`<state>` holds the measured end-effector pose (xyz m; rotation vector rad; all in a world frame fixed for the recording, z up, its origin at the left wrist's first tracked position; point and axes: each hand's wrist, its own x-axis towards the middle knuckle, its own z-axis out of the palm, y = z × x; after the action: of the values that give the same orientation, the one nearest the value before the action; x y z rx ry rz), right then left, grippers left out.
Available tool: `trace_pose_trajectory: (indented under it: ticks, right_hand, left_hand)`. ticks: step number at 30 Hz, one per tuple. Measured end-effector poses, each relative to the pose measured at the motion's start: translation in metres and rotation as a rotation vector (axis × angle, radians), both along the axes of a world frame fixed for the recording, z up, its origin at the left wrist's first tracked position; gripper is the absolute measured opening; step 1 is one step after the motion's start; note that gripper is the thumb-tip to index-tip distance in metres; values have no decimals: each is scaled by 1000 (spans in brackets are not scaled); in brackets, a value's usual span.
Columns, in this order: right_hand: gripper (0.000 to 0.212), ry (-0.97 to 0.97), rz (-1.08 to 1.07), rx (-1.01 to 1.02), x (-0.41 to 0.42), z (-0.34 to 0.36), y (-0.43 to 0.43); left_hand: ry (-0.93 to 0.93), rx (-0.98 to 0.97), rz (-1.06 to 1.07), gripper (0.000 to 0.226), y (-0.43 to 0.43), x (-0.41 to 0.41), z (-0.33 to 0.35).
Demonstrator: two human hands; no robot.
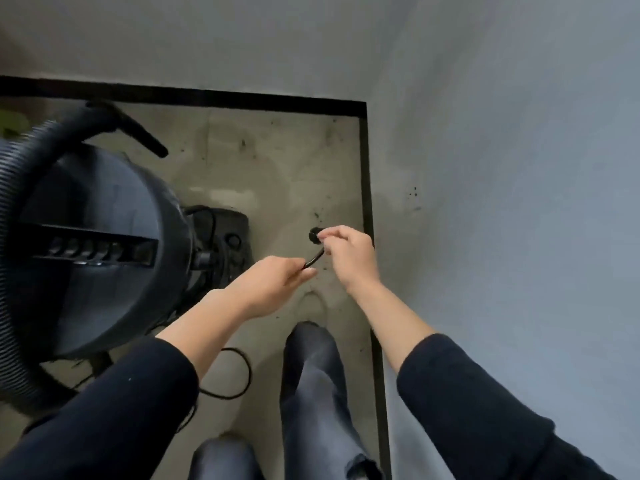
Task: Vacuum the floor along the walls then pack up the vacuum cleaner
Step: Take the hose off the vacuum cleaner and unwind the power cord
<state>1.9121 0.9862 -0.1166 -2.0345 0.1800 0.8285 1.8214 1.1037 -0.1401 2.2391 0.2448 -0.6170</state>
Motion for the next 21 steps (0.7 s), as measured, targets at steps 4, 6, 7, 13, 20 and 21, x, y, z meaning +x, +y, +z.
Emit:
trace_pose_trajectory:
  ticks: [4,6,7,13,20,21]
  right_hand:
    - [8,432,-541,257,77,-40,6]
    - [12,462,-570,239,116,-57,-1]
    - [11,469,-571,231,134,-66,-5]
    - [8,428,-447,129,203,-94,-25]
    - [14,366,-338,-45,211,-120,-46]
    - [10,378,-319,-34,211,-119,-48]
  left_hand:
    - [96,-54,-151,41,5,54,-34]
    - [156,-86,-203,42,8,75,-49]
    - [204,-96,-214,43,9,85,-55]
    - [496,-147,-140,28,21,145,-94]
    - [518,-639,143,20,-13,230,-106]
    - [527,-663,150,23,-21,238,-109]
